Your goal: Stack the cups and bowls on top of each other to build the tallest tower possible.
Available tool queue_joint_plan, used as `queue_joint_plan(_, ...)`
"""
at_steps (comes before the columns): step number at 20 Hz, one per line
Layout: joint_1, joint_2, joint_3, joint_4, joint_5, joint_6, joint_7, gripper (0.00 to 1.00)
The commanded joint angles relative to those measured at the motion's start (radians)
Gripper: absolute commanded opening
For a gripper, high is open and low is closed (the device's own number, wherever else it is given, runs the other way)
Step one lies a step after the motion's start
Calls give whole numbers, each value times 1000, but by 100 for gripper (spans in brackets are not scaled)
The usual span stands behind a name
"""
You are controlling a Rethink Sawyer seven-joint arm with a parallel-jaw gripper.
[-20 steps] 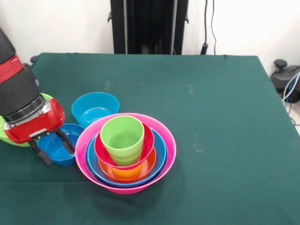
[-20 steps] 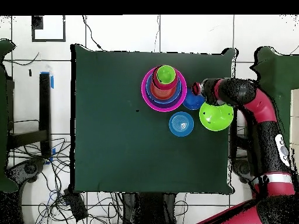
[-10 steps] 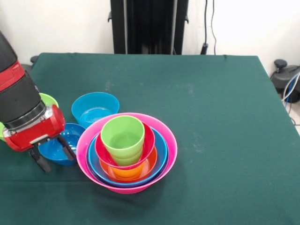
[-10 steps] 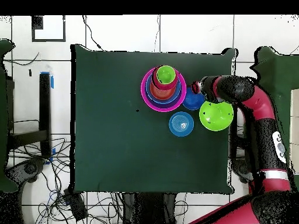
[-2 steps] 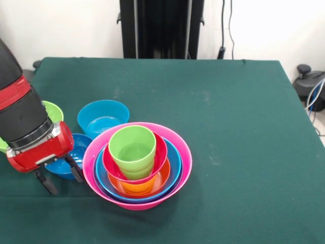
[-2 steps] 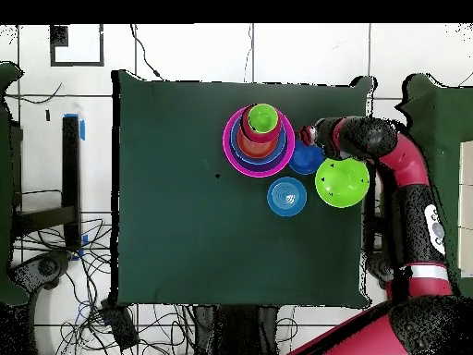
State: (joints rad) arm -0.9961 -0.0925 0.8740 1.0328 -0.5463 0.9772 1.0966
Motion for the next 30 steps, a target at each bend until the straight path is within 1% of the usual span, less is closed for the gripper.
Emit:
queue_joint_plan(1, 40, -1, -16, -45, -63, 65, -374, 100)
queue_joint_plan(5, 42, -19, -14, -54, -66, 91, -395, 100)
queue_joint_plan(7, 48, -45, -22, -61, -69, 142, -413, 100)
queue_joint_plan(10, 47, -66, -25, -69, -72, 167, -420, 100)
queue_joint_plan(17, 68, -76, -24, -145, -81, 231, -468, 100)
queue_joint_plan(23, 84, -74, -26, -186, -79, 249, -484, 100)
queue_joint_plan(30, 85, -38, -40, -167, -68, 228, -485, 100)
